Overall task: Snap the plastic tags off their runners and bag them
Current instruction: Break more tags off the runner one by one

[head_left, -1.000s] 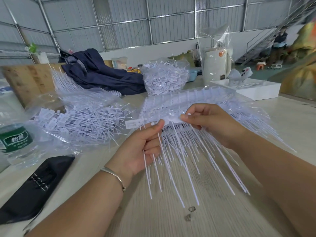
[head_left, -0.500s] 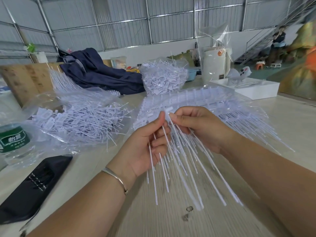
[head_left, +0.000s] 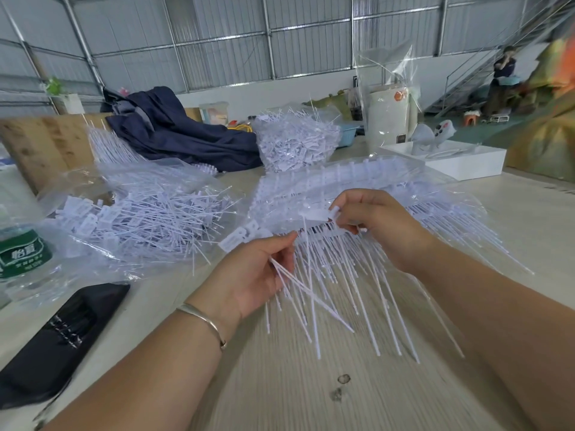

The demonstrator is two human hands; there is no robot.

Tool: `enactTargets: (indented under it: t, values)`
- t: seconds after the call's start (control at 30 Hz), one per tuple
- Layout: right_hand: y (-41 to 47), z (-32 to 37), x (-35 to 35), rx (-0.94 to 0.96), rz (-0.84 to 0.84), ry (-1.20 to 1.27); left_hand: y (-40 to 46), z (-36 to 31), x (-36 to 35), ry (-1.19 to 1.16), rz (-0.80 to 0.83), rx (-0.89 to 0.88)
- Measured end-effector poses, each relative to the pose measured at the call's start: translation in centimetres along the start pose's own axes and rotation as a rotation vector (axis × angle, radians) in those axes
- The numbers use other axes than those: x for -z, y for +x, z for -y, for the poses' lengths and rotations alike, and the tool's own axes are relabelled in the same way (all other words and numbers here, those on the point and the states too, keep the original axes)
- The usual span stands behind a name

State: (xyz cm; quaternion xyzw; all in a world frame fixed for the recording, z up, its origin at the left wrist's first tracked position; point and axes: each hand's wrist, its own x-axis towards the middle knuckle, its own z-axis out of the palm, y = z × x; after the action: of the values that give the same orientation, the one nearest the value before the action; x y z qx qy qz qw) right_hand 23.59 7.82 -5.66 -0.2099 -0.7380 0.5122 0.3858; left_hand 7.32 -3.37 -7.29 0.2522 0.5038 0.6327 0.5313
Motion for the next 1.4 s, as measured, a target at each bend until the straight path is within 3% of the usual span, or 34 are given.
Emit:
enactTargets:
  t: [0.2,0.4,0.63,1.03,1.23,1.4]
  values:
    - [-0.2,-0.4,-0.6,-0.005,0.071,-0.175,0.1,-0.1,0.4,-0.066,0.049,0.157]
    - [-0.2,-0.5,-0.8,-0.027,0.118,-0.234,0.2,-0.3,0.3,-0.069,-0.010,0.109]
    - [-0.2,-0.7,-0.8,-0.022,0.105,-0.286,-0.3,-0.1,0.3,0.129,0.048,0.097]
    - [0.0,-0.8,-0.2,0.031,0.032,-0.269,-0.3,-0.4,0.1,-0.042,0.064,0.026]
    - [-0.1,-0.6,0.3,0.261,-0.052,-0.501,-0.5,-0.4,0.2,-0.007,0.063,-0.014]
    - [0.1,-0.8,0.4,0.164,-0.064,-0.855,-0.5,-0.3,0.1,-0.005,0.054,-0.053]
